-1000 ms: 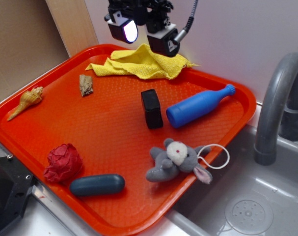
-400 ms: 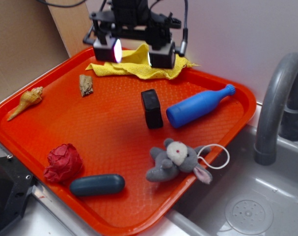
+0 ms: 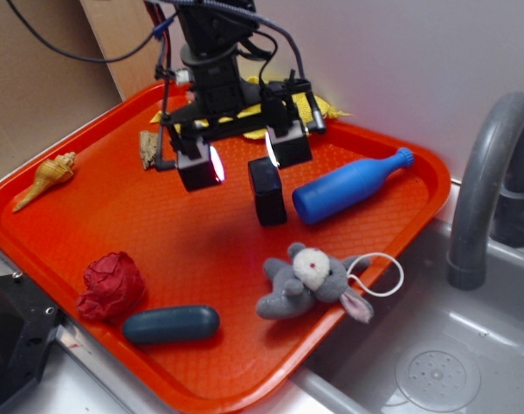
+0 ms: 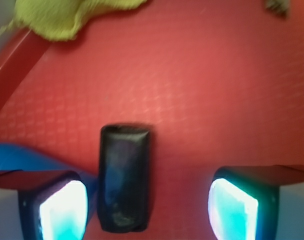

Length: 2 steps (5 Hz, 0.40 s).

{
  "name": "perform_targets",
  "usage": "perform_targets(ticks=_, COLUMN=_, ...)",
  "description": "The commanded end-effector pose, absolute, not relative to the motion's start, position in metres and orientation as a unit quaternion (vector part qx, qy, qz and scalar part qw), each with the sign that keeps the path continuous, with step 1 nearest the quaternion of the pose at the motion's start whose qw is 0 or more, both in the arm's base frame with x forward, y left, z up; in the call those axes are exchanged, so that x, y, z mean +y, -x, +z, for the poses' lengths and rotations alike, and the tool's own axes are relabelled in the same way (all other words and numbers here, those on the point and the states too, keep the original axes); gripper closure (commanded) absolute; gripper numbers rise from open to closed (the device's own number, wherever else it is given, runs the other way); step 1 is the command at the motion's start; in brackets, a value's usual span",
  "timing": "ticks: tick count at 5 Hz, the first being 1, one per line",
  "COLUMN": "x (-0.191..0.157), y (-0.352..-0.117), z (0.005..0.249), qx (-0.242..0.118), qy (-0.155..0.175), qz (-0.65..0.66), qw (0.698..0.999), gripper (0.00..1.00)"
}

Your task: Grab the black box.

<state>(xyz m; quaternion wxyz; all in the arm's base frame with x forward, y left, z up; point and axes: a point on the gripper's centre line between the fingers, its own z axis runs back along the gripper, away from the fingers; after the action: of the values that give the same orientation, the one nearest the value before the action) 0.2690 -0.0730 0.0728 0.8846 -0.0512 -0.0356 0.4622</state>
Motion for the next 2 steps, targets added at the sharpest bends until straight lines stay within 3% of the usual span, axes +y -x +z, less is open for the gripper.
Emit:
perform_targets(ticks=1, x=-0.0912, y=-0.2947, z=0.0325, qx=-0.008, qy=0.056, qz=0.423, qw=0.905, gripper=0.0)
perform_targets(ticks=2, x=-0.0898, y=-0.2955, z=0.0359, qx=-0.007, qy=0.042, qz=0.407, qw=0.912, gripper=1.0)
